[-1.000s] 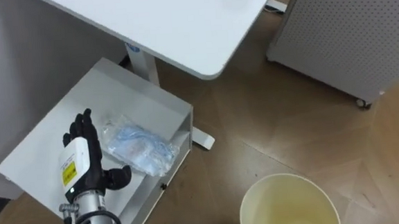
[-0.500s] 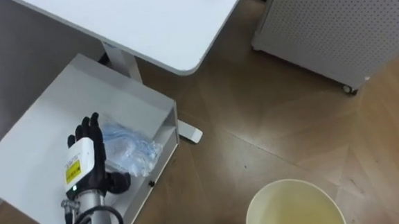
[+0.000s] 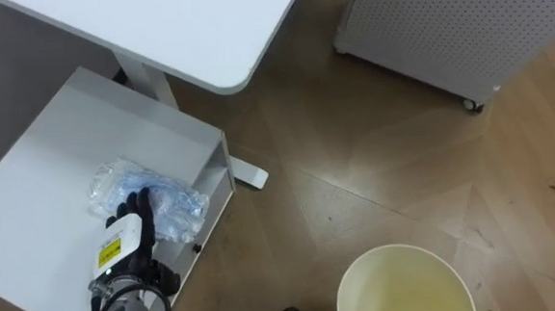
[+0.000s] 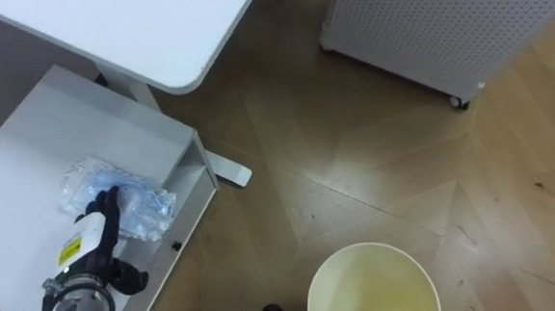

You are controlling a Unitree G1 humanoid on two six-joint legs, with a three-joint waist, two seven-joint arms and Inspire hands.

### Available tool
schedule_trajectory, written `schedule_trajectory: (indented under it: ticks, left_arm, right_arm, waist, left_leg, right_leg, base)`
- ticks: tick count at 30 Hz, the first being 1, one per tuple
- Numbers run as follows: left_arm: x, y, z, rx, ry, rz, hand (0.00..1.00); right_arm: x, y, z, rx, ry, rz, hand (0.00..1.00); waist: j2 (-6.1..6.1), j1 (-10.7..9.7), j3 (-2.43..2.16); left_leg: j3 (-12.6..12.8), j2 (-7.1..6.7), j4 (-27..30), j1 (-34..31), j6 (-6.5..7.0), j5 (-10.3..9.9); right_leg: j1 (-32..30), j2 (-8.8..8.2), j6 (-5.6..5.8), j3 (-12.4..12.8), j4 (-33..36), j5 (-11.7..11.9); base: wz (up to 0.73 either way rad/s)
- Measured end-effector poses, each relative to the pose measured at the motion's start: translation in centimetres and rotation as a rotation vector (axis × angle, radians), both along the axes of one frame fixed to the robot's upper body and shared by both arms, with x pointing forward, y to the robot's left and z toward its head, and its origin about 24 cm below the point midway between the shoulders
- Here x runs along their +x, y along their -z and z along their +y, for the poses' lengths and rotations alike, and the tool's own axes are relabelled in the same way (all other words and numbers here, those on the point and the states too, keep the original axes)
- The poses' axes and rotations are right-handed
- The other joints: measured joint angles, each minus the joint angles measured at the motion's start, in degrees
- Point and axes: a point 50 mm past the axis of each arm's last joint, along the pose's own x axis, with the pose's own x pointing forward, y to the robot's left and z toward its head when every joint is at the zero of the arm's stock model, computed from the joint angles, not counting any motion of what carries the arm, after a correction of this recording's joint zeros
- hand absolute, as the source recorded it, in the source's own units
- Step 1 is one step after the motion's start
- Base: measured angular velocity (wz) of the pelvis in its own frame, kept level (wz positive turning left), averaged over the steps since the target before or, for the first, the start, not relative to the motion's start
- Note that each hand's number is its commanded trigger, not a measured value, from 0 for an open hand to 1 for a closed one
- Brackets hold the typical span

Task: Pick garbage

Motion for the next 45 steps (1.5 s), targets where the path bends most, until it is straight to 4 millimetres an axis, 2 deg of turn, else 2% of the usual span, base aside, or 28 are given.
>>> schedule_trajectory:
  ticks: [1, 2, 7, 12, 14, 24, 34, 37, 41, 43, 45]
  left_arm:
    - [0.0, 0.0, 0.0, 0.004, 0.002, 0.003, 0.7]
    - [0.0, 0.0, 0.1, 0.021, 0.009, 0.012, 1.0]
    - [0.3, -0.3, 0.2, 0.077, 0.018, 0.009, 1.0]
    - [1.8, -2.7, 2.0, 0.141, -0.015, -0.057, 1.0]
    - [2.0, -2.9, 2.1, 0.156, -0.015, -0.059, 1.0]
    - [1.8, -2.5, 2.3, 0.202, 0.002, -0.01, 1.0]
    - [1.9, -2.7, 1.5, 0.183, 0.039, -0.072, 1.0]
    - [2.1, -2.6, 0.1, 0.112, 0.055, -0.094, 1.0]
    - [3.0, -3.2, -4.6, -0.082, 0.14, -0.154, 1.0]
    - [2.5, -2.9, -6.8, -0.183, 0.199, -0.157, 1.0]
    - [1.1, -1.6, -9.2, -0.279, 0.29, -0.105, 1.0]
  right_arm:
    - [0.0, 0.0, 0.0, -0.003, 0.001, 0.0, 1.0]
    - [0.1, 0.0, 0.0, -0.004, 0.002, -0.002, 1.0]
    - [0.0, 0.1, 0.3, -0.006, 0.0, 0.0, 1.0]
    - [0.1, 0.0, 0.5, 0.001, -0.006, -0.01, 1.0]
    - [0.1, 0.0, 0.5, 0.003, -0.009, -0.014, 1.0]
    - [0.6, -0.2, 0.9, 0.013, -0.026, -0.024, 1.0]
    - [1.1, -0.5, 1.2, -0.029, -0.039, -0.055, 1.0]
    - [1.2, -0.5, 1.4, -0.041, -0.064, -0.069, 1.0]
    - [2.0, -0.8, 1.9, -0.045, -0.072, -0.105, 1.0]
    - [2.5, -1.0, 2.4, -0.037, -0.075, -0.129, 1.0]
    - [2.8, -1.0, 3.3, -0.016, -0.083, -0.154, 1.0]
  waist:
    - [-0.01, 0.0, 0.01]
    - [-0.03, 0.0, 0.01]
    - [-0.18, -0.1, 0.01]
    - [-0.36, -0.6, 0.05]
    - [-0.38, -0.9, 0.05]
    - [-0.52, -1.6, 0.12]
    - [-0.59, -0.2, 0.18]
    - [-0.53, -0.2, 0.22]
    - [-0.48, 0.0, 0.23]
    - [-0.51, -0.1, 0.21]
    - [-0.56, 0.0, 0.18]
  left_leg:
    - [0.0, 0.01, 0.1, 0.0, -0.02, 0.0]
    - [0.0, 0.02, 0.1, 0.0, -0.03, 0.0]
    - [0.0, 0.17, 0.1, 0.0, -0.05, 0.0]
    - [-0.1, 0.16, 0.2, 0.0, -0.05, 0.0]
    - [-0.1, 0.15, 0.2, 0.0, -0.04, 0.0]
    - [-0.2, 0.72, 0.0, 0.0, -0.12, -0.1]
    - [-0.2, 0.85, -1.3, 0.3, -0.14, 0.1]
    - [-0.3, 0.75, -2.1, 1.0, -0.1, 0.2]
    - [-0.1, 0.54, -3.6, 1.3, 0.15, 0.7]
    - [0.0, 0.28, -4.3, 1.9, 0.16, 0.7]
    - [0.1, -0.12, -5.6, 3.4, 0.01, 1.0]
  right_leg:
    - [0.0, 0.01, -0.03, 0.0, 0.1, 0.0]
    - [-0.1, 0.05, -0.04, 0.1, 0.2, 0.0]
    - [0.0, 0.08, -0.15, 0.0, 0.2, 0.0]
    - [0.1, -0.04, -0.22, -0.3, 0.2, 0.0]
    - [0.1, -0.06, -0.22, -0.3, 0.1, 0.0]
    - [0.8, 0.48, -0.17, -0.7, -1.3, 0.3]
    - [1.5, 1.0, 0.06, -0.7, -3.6, 1.2]
    - [2.4, 1.02, 0.27, -1.0, -4.8, 1.5]
    - [3.3, 0.97, 0.81, -1.2, -6.9, 2.0]
    - [3.8, 0.84, 0.91, -1.2, -7.1, 2.0]
    - [5.2, 0.68, 0.98, -1.5, -8.1, 2.0]
  base:
    - [0.0]
    - [0.0]
    - [0.0]
    - [0.01]
    - [0.0]
    - [0.0]
    - [-0.02]
    - [0.01]
    - [0.03]
    - [-0.02]
    - [0.02]
